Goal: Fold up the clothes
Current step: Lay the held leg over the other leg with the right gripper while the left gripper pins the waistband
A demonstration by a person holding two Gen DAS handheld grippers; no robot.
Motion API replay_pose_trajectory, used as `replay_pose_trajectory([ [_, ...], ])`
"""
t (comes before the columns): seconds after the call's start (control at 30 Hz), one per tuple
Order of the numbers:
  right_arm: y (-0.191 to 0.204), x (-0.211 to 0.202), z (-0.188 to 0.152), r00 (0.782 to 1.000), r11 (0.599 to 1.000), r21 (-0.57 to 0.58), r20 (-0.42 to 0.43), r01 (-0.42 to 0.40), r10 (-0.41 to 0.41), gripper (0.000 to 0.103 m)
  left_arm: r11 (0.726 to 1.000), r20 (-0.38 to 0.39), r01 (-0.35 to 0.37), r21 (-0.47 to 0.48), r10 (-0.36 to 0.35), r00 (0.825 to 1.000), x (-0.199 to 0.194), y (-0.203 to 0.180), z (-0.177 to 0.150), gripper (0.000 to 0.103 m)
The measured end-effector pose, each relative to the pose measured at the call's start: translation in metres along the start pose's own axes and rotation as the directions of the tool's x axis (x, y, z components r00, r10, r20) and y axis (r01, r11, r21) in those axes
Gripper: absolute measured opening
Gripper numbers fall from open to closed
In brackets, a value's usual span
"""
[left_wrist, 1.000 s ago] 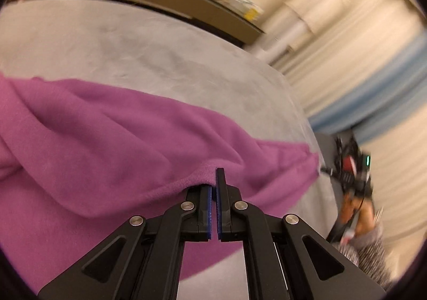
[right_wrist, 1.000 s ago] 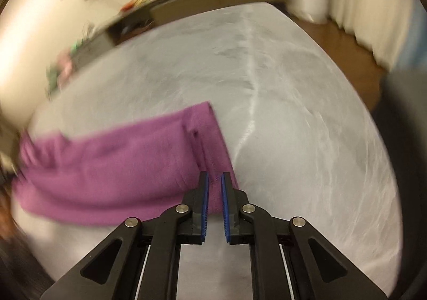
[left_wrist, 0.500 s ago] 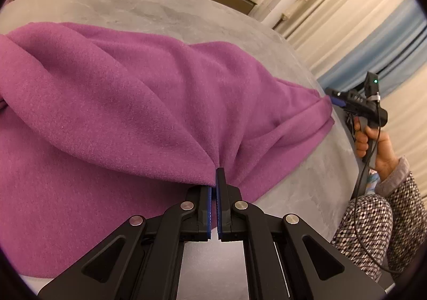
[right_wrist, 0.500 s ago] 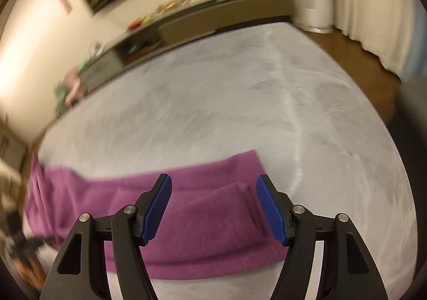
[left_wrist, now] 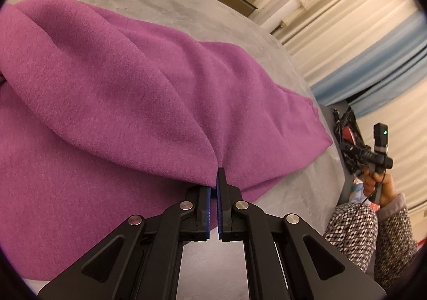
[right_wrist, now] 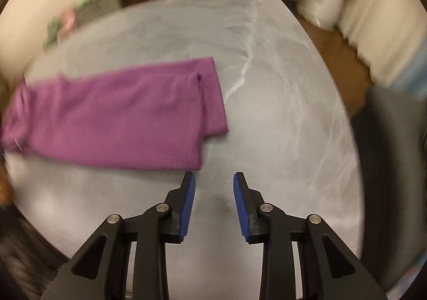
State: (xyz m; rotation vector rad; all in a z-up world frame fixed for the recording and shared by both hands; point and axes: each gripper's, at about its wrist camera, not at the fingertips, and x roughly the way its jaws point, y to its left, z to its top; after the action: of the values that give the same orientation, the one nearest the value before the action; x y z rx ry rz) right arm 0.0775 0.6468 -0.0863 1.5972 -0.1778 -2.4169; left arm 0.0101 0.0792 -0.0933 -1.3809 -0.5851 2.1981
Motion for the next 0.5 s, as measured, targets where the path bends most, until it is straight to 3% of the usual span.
replay_pose_trajectory([
  [0.07,-0.012,0.005,0.006,0.995,0.978,0.181,0.012,-0.104,0.103,0.072,1.0,0.005,0.004,0.001,-0.004,1.0,-0.002,-0.001,-0.001,0.003],
  [0.13,-0.014,0.02,0.012,0.989,0.949,0.283,-0.003,-0.143,0.15,0.072,1.0,0.016,0.015,-0.004,-0.015,1.0,-0.006,-0.001,-0.002,0.003],
  [0.23,-0.004,0.043,0.02,0.993,0.956,0.279,-0.047,-0.089,0.107,0.071,0.999,0.046,0.044,-0.021,-0.043,0.998,-0.016,0.002,0.0,0.015],
  [0.27,0.0,0.05,0.022,0.993,0.959,0.271,-0.055,-0.089,0.108,0.057,0.998,0.061,0.059,-0.035,-0.057,0.997,-0.02,0.003,0.002,0.026],
  [0.3,0.006,0.055,0.024,0.992,0.963,0.254,-0.066,-0.09,0.11,0.03,0.996,0.07,0.071,-0.047,-0.067,0.995,-0.022,0.006,0.003,0.031],
  [0.33,0.013,0.059,0.026,0.993,0.971,0.228,-0.073,-0.074,0.093,0.02,0.994,0.08,0.085,-0.066,-0.079,0.994,-0.023,0.008,0.007,0.031],
  [0.37,0.021,0.059,0.029,0.995,0.978,0.2,-0.07,-0.059,0.074,0.016,0.993,0.082,0.084,-0.079,-0.078,0.994,-0.022,0.011,0.01,0.031],
  [0.43,0.036,0.056,0.04,0.997,0.989,0.142,-0.058,-0.038,0.046,0.01,0.994,0.066,0.062,-0.092,-0.056,0.996,-0.016,0.012,0.024,0.003],
  [0.5,0.053,0.044,0.061,1.0,0.997,0.081,-0.007,-0.006,0.007,0.008,0.993,0.075,0.059,-0.104,-0.051,0.996,-0.02,0.014,0.038,0.002],
])
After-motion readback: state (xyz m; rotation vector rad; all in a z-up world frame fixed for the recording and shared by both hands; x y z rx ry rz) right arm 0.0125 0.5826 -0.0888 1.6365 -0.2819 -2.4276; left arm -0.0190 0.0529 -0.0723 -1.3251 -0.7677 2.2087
